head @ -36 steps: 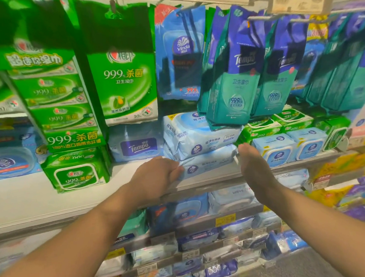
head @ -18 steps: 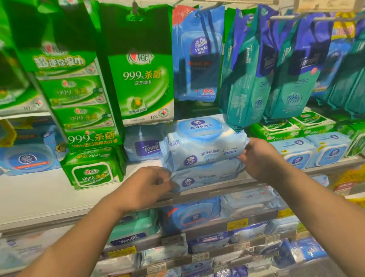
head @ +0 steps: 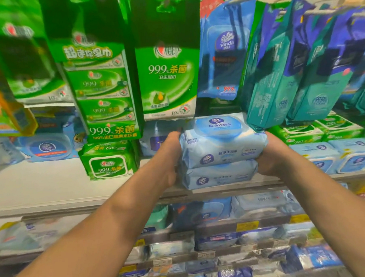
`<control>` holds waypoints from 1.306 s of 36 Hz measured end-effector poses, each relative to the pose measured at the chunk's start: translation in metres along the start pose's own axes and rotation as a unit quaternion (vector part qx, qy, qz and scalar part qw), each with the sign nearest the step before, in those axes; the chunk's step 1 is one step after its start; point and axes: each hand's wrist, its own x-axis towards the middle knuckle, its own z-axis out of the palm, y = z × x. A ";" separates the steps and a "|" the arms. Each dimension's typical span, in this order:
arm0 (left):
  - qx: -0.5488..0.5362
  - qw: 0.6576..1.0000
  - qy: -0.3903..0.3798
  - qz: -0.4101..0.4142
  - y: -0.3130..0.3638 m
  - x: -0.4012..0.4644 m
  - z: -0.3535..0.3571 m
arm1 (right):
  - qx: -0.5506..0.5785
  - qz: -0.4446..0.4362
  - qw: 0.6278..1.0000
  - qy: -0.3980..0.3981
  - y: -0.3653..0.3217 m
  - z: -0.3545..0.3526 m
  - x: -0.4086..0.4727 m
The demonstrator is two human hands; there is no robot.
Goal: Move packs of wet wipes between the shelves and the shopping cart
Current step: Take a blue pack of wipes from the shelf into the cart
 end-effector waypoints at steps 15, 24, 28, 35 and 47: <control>-0.134 0.991 -0.005 0.020 0.004 -0.008 0.009 | 0.043 0.026 0.999 -0.018 0.003 0.034 -0.041; -0.241 0.967 -0.078 0.016 -0.002 -0.046 -0.014 | 0.058 0.012 0.998 0.002 0.008 0.067 -0.071; -0.259 0.963 -0.074 0.013 -0.012 -0.067 -0.026 | 0.061 0.005 0.998 0.010 0.013 0.080 -0.090; -0.276 0.953 -0.120 0.047 -0.034 -0.103 -0.050 | 0.053 -0.031 0.998 -0.029 0.025 0.108 -0.129; -0.338 0.929 -0.059 0.138 -0.072 -0.188 -0.092 | 0.025 -0.020 0.994 -0.106 0.058 0.158 -0.169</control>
